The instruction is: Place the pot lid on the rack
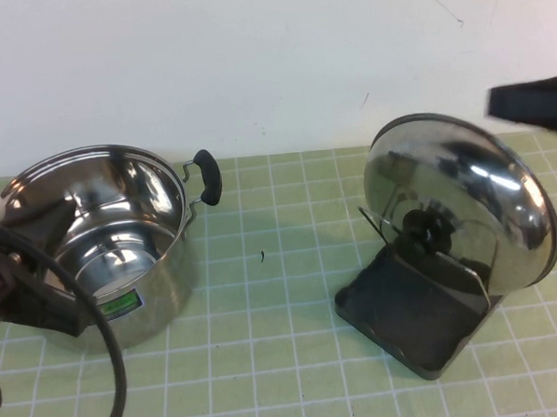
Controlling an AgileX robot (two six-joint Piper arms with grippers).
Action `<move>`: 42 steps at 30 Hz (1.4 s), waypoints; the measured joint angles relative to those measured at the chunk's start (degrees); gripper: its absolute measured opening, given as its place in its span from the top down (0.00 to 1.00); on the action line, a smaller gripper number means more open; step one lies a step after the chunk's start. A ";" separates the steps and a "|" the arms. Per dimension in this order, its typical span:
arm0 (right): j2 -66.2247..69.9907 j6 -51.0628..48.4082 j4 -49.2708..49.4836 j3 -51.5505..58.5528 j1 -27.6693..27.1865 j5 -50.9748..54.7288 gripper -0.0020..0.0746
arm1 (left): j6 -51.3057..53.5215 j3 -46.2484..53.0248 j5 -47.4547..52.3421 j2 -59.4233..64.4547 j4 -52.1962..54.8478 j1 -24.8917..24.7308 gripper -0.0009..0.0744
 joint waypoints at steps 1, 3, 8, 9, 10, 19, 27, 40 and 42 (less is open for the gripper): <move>-1.23 -0.58 -0.29 0.00 -1.35 0.00 0.60 | 0.00 0.00 0.01 -0.54 0.00 0.00 0.99; -4.55 -1.81 -1.79 0.00 -3.81 0.00 0.68 | 0.00 0.05 0.58 -2.09 0.00 0.00 0.99; -19.14 -4.06 -10.39 0.31 -5.18 -5.61 0.87 | -3.52 3.17 6.29 -9.02 -0.11 0.00 0.99; -22.64 -4.62 -11.48 0.98 -5.18 -7.49 0.90 | -4.67 4.59 7.74 -10.64 -0.24 0.00 0.99; -26.07 -5.53 -12.05 1.80 -5.18 -9.54 0.92 | -5.57 6.10 9.56 -12.65 -0.40 0.00 0.99; -51.99 -12.30 -13.47 14.64 -4.04 -22.57 0.96 | -9.76 17.79 22.88 -24.79 -6.93 0.09 0.99; -66.35 -13.54 -12.55 26.81 -4.05 -25.74 0.96 | -10.12 20.65 35.37 -27.41 -11.72 0.09 0.99; -68.45 -13.63 -11.42 34.70 -4.05 -25.77 0.96 | -9.66 20.85 35.47 -27.41 -12.06 0.09 0.99; -68.45 -13.63 -11.42 34.73 -4.05 -25.73 0.96 | -9.54 20.85 35.47 -27.41 -12.06 0.09 0.99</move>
